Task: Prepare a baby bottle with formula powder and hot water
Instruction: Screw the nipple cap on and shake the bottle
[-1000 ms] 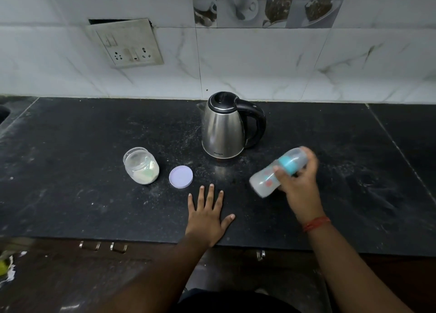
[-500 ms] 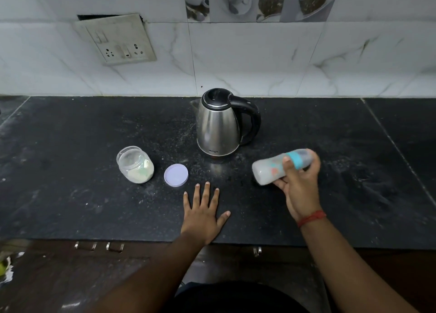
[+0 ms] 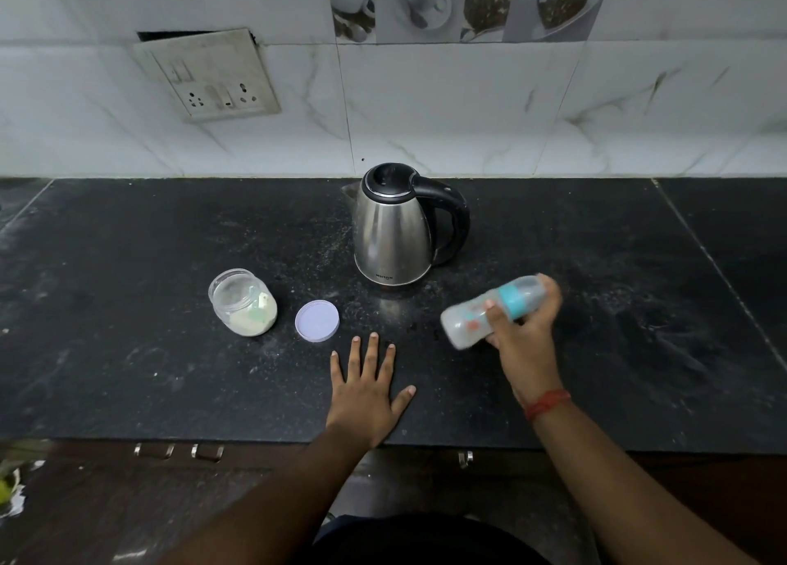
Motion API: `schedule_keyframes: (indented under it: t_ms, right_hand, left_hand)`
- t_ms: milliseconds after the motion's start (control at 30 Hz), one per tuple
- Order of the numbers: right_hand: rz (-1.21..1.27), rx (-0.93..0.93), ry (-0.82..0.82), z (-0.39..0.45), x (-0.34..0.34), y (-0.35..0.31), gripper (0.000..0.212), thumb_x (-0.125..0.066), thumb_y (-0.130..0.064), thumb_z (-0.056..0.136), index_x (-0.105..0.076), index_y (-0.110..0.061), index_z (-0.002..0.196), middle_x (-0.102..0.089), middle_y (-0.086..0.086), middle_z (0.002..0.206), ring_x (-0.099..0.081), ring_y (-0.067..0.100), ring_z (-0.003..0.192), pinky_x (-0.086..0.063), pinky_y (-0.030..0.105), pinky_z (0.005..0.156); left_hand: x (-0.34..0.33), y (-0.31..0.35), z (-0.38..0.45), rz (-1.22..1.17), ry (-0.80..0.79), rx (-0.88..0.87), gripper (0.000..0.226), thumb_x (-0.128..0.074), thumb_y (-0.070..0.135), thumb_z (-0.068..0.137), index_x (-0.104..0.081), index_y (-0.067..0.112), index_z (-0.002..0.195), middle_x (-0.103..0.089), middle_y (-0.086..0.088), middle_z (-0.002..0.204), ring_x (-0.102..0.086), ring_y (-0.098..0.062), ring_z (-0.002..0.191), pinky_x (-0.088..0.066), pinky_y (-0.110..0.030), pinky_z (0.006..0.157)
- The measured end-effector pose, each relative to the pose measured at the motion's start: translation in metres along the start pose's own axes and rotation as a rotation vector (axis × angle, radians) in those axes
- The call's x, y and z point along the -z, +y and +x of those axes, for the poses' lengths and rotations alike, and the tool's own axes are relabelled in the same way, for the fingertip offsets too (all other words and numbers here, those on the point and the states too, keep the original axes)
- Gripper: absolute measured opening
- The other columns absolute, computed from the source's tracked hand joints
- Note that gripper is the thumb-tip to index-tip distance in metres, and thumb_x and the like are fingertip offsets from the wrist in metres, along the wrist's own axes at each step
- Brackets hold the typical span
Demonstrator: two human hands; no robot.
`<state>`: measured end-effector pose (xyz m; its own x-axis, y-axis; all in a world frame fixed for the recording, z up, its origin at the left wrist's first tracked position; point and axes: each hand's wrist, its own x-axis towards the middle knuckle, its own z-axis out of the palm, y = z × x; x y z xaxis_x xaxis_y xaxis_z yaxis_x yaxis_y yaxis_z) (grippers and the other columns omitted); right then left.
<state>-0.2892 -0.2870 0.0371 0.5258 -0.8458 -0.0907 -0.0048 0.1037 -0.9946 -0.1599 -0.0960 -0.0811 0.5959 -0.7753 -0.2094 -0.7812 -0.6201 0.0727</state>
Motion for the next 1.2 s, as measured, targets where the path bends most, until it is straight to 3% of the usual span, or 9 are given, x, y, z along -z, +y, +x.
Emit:
schedule_keyframes:
  t_ms: [67, 200, 300, 633, 733, 833, 967, 1067, 1200]
  right_hand:
    - [-0.089, 0.007, -0.128, -0.001, 0.0, 0.0, 0.074, -0.071, -0.013, 0.092, -0.029, -0.041, 0.146, -0.053, 0.0, 0.132, -0.065, 0.02, 0.112, -0.061, 0.046, 0.088]
    - [0.121, -0.027, 0.107, 0.007, 0.006, -0.002, 0.066, -0.066, -0.016, 0.096, -0.026, -0.036, 0.145, -0.052, 0.006, 0.134, -0.064, 0.025, 0.116, -0.062, 0.046, 0.082]
    - [0.01, -0.08, -0.113, 0.008, 0.003, 0.001, 0.069, -0.07, -0.012, 0.092, -0.034, -0.037, 0.145, -0.056, 0.005, 0.131, -0.066, 0.023, 0.113, -0.063, 0.042, 0.078]
    - [0.154, -0.036, 0.083, 0.016, 0.01, -0.005, 0.058, -0.068, -0.017, 0.095, -0.034, -0.033, 0.141, -0.056, 0.005, 0.13, -0.066, 0.025, 0.115, -0.062, 0.047, 0.081]
    - [0.019, -0.082, -0.113, 0.014, 0.006, -0.003, 0.065, -0.072, -0.013, 0.092, -0.038, -0.037, 0.142, -0.058, 0.004, 0.129, -0.067, 0.023, 0.111, -0.063, 0.044, 0.079]
    - [0.13, -0.068, 0.051, 0.014, 0.009, 0.001, 0.061, -0.071, -0.019, 0.093, -0.038, -0.038, 0.14, -0.057, 0.007, 0.133, -0.067, 0.024, 0.113, -0.062, 0.045, 0.08]
    - [-0.031, -0.095, -0.147, 0.01, 0.004, 0.004, 0.071, -0.073, -0.014, 0.09, -0.036, -0.04, 0.145, -0.057, 0.006, 0.131, -0.067, 0.024, 0.112, -0.062, 0.046, 0.081]
    - [0.08, -0.07, 0.032, 0.009, 0.005, 0.006, 0.069, -0.071, -0.019, 0.092, -0.032, -0.04, 0.145, -0.057, 0.002, 0.129, -0.066, 0.024, 0.113, -0.062, 0.048, 0.084]
    - [-0.029, -0.101, -0.094, 0.009, 0.002, 0.008, 0.066, -0.073, -0.017, 0.091, -0.037, -0.044, 0.14, -0.056, -0.001, 0.127, -0.066, 0.023, 0.113, -0.062, 0.049, 0.084]
  left_hand:
    - [0.0, -0.002, -0.001, -0.002, 0.005, 0.0, 0.093, 0.013, 0.077, 0.086, 0.003, 0.027, 0.163, 0.014, -0.006, 0.171, 0.019, -0.033, 0.156, 0.013, -0.063, 0.12]
    - [-0.002, -0.001, 0.0, -0.01, 0.029, -0.004, 0.095, 0.015, 0.078, 0.086, -0.001, 0.026, 0.163, 0.01, -0.007, 0.172, 0.016, -0.033, 0.157, 0.012, -0.063, 0.12]
    - [-0.003, -0.003, 0.0, -0.011, 0.031, -0.011, 0.094, 0.013, 0.078, 0.087, -0.003, 0.026, 0.164, 0.008, -0.007, 0.172, 0.014, -0.033, 0.157, 0.012, -0.063, 0.12]
    - [-0.007, -0.003, 0.002, -0.011, 0.045, -0.016, 0.091, 0.005, 0.077, 0.093, -0.018, 0.024, 0.163, -0.008, -0.01, 0.172, -0.001, -0.037, 0.158, 0.005, -0.064, 0.119]
    - [-0.008, -0.005, 0.002, -0.019, 0.056, -0.02, 0.09, 0.004, 0.077, 0.093, -0.018, 0.024, 0.162, -0.009, -0.01, 0.172, -0.002, -0.037, 0.158, 0.006, -0.064, 0.119]
    - [-0.008, -0.004, 0.003, 0.0, 0.068, -0.023, 0.092, 0.008, 0.078, 0.091, -0.013, 0.024, 0.163, -0.003, -0.009, 0.172, 0.003, -0.036, 0.158, 0.009, -0.063, 0.119]
    - [-0.008, -0.005, 0.002, -0.003, 0.067, -0.018, 0.09, 0.004, 0.077, 0.093, -0.016, 0.024, 0.163, -0.005, -0.009, 0.172, 0.0, -0.036, 0.158, 0.007, -0.063, 0.119]
    - [-0.008, -0.004, 0.002, 0.005, 0.063, -0.015, 0.087, -0.002, 0.076, 0.096, -0.024, 0.023, 0.161, -0.014, -0.01, 0.171, -0.008, -0.037, 0.157, 0.002, -0.064, 0.119]
    - [-0.011, -0.004, 0.002, 0.006, 0.073, -0.017, 0.083, -0.008, 0.074, 0.099, -0.032, 0.022, 0.159, -0.024, -0.012, 0.168, -0.018, -0.038, 0.156, -0.004, -0.065, 0.118]
